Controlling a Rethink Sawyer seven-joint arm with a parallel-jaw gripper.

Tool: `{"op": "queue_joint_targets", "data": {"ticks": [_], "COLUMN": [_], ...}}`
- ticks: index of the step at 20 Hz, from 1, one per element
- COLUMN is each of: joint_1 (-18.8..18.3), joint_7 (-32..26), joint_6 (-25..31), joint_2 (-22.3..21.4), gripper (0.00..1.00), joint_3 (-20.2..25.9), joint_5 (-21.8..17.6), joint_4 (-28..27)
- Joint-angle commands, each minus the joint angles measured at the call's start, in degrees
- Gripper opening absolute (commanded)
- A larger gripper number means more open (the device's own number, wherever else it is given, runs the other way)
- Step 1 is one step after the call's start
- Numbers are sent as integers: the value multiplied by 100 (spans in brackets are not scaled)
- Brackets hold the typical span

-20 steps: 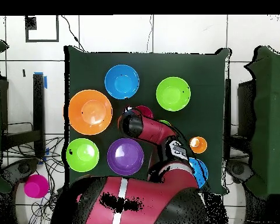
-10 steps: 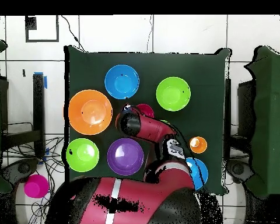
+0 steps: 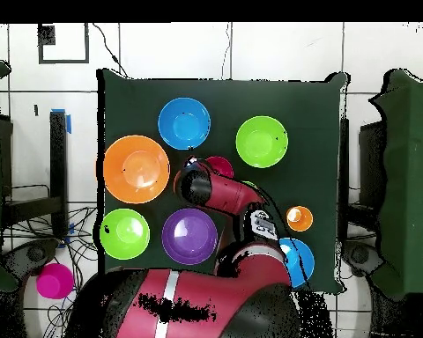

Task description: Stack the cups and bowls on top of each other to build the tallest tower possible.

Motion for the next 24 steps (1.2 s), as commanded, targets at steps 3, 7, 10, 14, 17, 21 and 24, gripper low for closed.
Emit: {"op": "queue_joint_targets", "data": {"ticks": [3,7,10,14,17,21,24], "joint_1": [239,458,568,722,739,505,329], "joint_7": [1093,1177,1187,1079,1077,927,726], "joint_6": [837,1280,1558,1651,1565,1326,1307], "joint_2": [-26,-451,-742,-1023,-1117,-1259,-1382], "gripper": [0,0,0,0,0,0,0], "joint_3": [407,153,1,-247,-287,50,270], "joint_5": [388,510,550,462,459,461,397], "joint_4": [447,568,682,770,847,1063,1131]}}
